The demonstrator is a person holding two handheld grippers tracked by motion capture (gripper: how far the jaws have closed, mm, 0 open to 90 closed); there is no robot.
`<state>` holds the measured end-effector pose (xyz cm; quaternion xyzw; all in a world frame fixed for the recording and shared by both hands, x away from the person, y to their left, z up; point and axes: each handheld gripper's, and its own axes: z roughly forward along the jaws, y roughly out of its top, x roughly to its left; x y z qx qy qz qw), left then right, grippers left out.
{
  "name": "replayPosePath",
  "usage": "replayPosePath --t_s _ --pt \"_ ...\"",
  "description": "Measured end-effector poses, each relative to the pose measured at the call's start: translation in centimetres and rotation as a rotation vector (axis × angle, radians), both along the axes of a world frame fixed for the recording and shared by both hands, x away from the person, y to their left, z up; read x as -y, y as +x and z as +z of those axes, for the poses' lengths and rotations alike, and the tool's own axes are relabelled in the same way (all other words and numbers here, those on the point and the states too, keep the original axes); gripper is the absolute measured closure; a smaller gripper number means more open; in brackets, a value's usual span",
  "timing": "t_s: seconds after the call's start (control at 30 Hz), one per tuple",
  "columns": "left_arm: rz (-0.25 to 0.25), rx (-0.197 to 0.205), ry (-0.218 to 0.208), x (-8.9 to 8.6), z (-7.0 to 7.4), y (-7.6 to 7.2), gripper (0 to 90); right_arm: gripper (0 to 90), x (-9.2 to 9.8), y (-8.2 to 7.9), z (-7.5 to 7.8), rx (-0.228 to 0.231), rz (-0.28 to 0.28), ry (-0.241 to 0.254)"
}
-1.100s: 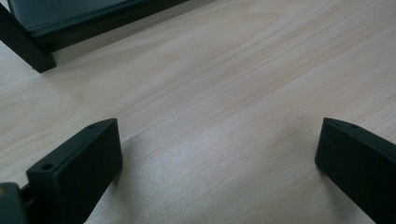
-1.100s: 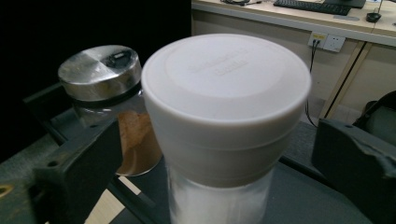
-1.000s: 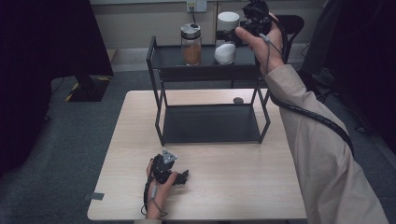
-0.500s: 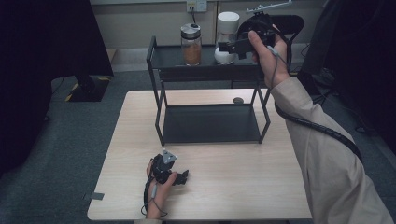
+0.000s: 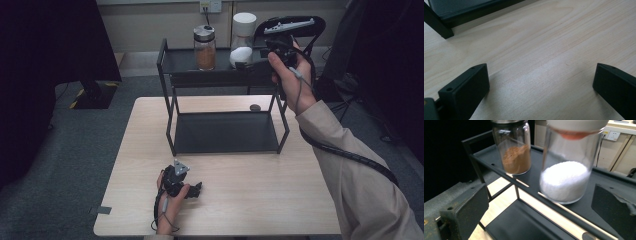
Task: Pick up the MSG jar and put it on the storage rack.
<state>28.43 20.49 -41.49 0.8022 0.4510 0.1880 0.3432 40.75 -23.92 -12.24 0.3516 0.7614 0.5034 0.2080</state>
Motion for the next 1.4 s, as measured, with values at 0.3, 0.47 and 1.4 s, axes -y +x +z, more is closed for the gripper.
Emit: replayPosePath --t_s 0.3,0.47,1.4 --pt "0.0 0.0 0.0 0.0 0.0 0.0 0.0 0.1 -0.7 -1.3 -1.1 0.007 0.027 -0.01" --pt "0.0 0.0 0.0 0.0 0.0 0.0 0.0 0.0 -1.0 -2.0 -2.0 0.01 0.031 0.0" --pt "0.0 0.0 0.0 0.0 0.0 0.0 0.0 0.6 -0.3 -3.0 -5.3 -0.016 0.066 -0.004"
